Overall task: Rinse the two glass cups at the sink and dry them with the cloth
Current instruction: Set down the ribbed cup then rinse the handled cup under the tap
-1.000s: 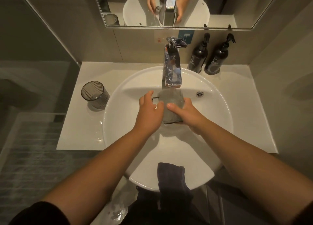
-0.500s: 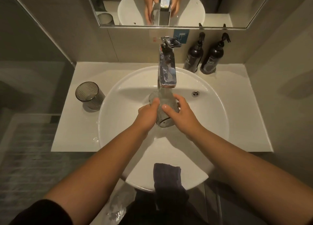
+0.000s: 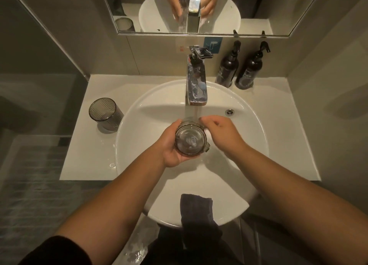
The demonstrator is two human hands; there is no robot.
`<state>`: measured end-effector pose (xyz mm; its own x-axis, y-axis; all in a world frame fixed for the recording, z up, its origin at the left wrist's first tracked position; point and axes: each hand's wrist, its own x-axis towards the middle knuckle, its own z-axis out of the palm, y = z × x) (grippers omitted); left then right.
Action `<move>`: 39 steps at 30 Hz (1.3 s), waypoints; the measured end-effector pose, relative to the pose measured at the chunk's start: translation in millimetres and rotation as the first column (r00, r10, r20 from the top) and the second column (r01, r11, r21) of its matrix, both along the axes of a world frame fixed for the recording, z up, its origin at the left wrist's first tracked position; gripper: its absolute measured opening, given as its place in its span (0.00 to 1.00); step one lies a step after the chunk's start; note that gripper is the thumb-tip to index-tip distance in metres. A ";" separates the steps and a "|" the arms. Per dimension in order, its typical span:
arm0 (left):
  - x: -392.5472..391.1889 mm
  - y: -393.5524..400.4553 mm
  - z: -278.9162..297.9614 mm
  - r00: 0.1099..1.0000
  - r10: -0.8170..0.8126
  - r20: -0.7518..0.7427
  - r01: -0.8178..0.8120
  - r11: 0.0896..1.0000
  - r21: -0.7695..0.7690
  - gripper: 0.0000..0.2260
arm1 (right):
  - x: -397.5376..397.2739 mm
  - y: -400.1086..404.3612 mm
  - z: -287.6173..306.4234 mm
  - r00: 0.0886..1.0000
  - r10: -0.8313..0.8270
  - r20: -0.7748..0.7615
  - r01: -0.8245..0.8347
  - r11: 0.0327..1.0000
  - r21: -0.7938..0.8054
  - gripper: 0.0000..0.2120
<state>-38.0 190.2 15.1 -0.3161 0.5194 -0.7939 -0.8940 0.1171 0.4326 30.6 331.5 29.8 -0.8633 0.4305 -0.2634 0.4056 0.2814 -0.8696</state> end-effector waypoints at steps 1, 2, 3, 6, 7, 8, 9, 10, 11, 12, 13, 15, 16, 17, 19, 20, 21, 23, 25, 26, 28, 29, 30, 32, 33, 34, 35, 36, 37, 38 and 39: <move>0.8 0.2 -2.6 0.999 0.031 0.028 -0.031 0.999 -0.021 0.21 | -4.7 5.1 6.7 0.999 -0.032 -0.024 0.033 0.999 0.036 0.16; 1.4 0.5 -4.8 0.996 0.065 0.053 -0.063 0.997 -0.036 0.23 | -11.4 11.5 15.8 0.995 -0.063 -0.071 0.070 0.994 0.088 0.14; 2.9 1.4 -5.3 0.993 0.095 0.069 -0.092 0.995 -0.036 0.24 | -20.0 17.2 30.4 0.987 -0.073 -0.140 0.096 0.981 0.171 0.16; 7.4 4.4 -6.9 0.985 0.159 0.072 -0.156 0.987 -0.046 0.20 | -50.8 27.3 77.5 0.935 0.170 -0.310 0.014 0.858 0.513 0.27; 8.1 5.9 -7.1 0.982 0.176 0.062 -0.173 0.984 -0.051 0.19 | -60.0 28.4 88.5 0.921 0.281 -0.271 -0.051 0.776 0.629 0.28; 8.2 7.3 -6.9 0.980 0.193 0.046 -0.190 0.980 -0.067 0.17 | -67.3 29.8 94.3 0.906 0.366 -0.213 -0.114 0.695 0.709 0.28; 7.8 8.7 -7.0 0.977 0.209 0.030 -0.206 0.975 -0.084 0.16 | -71.1 30.0 97.4 0.898 0.412 -0.156 -0.161 0.637 0.754 0.27; 7.1 9.6 -5.1 0.974 0.225 0.016 -0.222 0.969 -0.105 0.16 | -72.1 31.1 97.0 0.898 0.424 -0.119 -0.182 0.603 0.777 0.27; 6.0 10.4 -3.7 0.969 0.247 0.013 -0.244 0.963 -0.115 0.18 | -70.3 32.6 94.3 0.902 0.420 -0.096 -0.190 0.588 0.786 0.27; 4.1 10.8 -3.2 0.959 0.284 0.013 -0.280 0.952 -0.122 0.20 | -66.5 33.4 90.0 0.903 0.423 -0.080 -0.198 0.574 0.794 0.28; 2.0 10.9 -2.3 0.944 0.330 0.011 -0.326 0.937 -0.122 0.21 | -60.9 32.4 84.1 0.896 0.438 -0.070 -0.210 0.557 0.804 0.28; 0.0 11.2 1.1 0.918 0.396 -0.020 -0.396 0.914 -0.088 0.22 | -49.3 29.2 70.5 0.882 0.467 -0.066 -0.222 0.534 0.816 0.30; 0.7 10.3 4.2 0.911 0.410 -0.041 -0.412 0.908 -0.079 0.22 | -45.5 27.8 65.9 0.884 0.463 -0.062 -0.223 0.536 0.814 0.31; 2.4 8.5 6.7 0.905 0.421 -0.063 -0.425 0.902 -0.072 0.22 | -44.1 27.1 64.4 0.888 0.457 -0.060 -0.226 0.546 0.806 0.31; 7.1 1.1 7.7 0.900 0.425 -0.098 -0.432 0.899 -0.067 0.24 | -44.2 27.9 66.3 0.890 0.452 -0.066 -0.245 0.595 0.766 0.31; 9.8 -3.3 7.3 0.902 0.420 -0.099 -0.427 0.902 -0.064 0.25 | -43.9 28.1 68.5 0.892 0.446 -0.072 -0.254 0.626 0.737 0.30; 12.7 -8.2 6.8 0.904 0.417 -0.091 -0.424 0.904 -0.064 0.25 | -42.4 27.6 69.9 0.897 0.434 -0.084 -0.255 0.662 0.705 0.30; 18.8 -19.5 6.0 0.904 0.420 -0.081 -0.425 0.903 -0.065 0.23 | -32.1 23.0 69.5 0.923 0.355 -0.152 -0.183 0.750 0.636 0.29; 24.5 -30.5 13.6 0.909 0.402 -0.112 -0.409 0.911 -0.044 0.20 | -12.8 10.1 67.2 0.942 0.183 -0.280 -0.003 0.841 0.541 0.26; 26.8 -35.8 16.9 0.911 0.389 -0.139 -0.396 0.918 -0.028 0.19 | -2.2 2.7 65.8 0.947 0.097 -0.305 0.062 0.879 0.473 0.24; 32.4 -46.7 24.5 0.897 0.341 -0.280 -0.358 0.934 -0.010 0.17 | 14.8 -14.5 65.3 0.979 0.038 -0.202 0.021 0.959 0.283 0.21; 35.4 -51.8 29.6 0.870 0.308 -0.385 -0.335 0.942 -0.005 0.19 | 19.7 -23.2 66.1 0.991 0.067 -0.118 -0.048 0.987 0.155 0.22; 37.7 -56.9 32.3 0.828 0.269 -0.493 -0.308 0.952 0.002 0.23 | 22.9 -30.1 66.8 0.993 0.106 -0.061 -0.104 0.994 0.031 0.24; 43.5 -72.2 43.7 0.690 0.167 -0.705 -0.244 0.970 -0.009 0.29 | 22.3 -43.9 72.2 0.983 0.174 -0.054 -0.178 0.980 -0.093 0.27; 46.5 -79.2 51.6 0.605 0.106 -0.789 -0.214 0.976 -0.033 0.31 | 20.6 -50.6 76.6 0.976 0.201 -0.079 -0.209 0.971 -0.113 0.26; 49.6 -85.9 58.9 0.534 0.046 -0.844 -0.196 0.978 -0.071 0.34 | 18.6 -57.7 81.8 0.966 0.233 -0.109 -0.246 0.960 -0.134 0.25; 52.0 -92.8 64.8 0.470 -0.015 -0.883 -0.194 0.974 -0.120 0.37 | 16.4 -64.9 86.3 0.953 0.273 -0.132 -0.292 0.945 -0.151 0.23; 54.2 -100.2 69.3 0.405 -0.079 -0.911 -0.202 0.964 -0.173 0.40 | 14.7 -71.7 89.8 0.935 0.323 -0.146 -0.344 0.925 -0.158 0.21; 55.8 -107.6 72.2 0.330 -0.139 -0.934 -0.219 0.951 -0.219 0.42 | 13.3 -78.4 92.8 0.915 0.376 -0.147 -0.397 0.904 -0.158 0.23; 57.2 -115.9 74.2 0.248 -0.185 -0.951 -0.245 0.938 -0.246 0.43 | 11.8 -84.8 94.7 0.894 0.426 -0.143 -0.445 0.881 -0.158 0.27; 57.4 -125.1 73.6 0.178 -0.204 -0.963 -0.266 0.932 -0.247 0.44 | 9.7 -91.1 94.9 0.870 0.472 -0.140 -0.490 0.859 -0.148 0.32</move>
<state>19.4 65.1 88.7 -0.9466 0.3104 0.0877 0.2197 0.4213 0.8799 40.3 240.4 124.7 -0.9755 -0.0896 -0.2008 0.1715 0.2616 -0.9498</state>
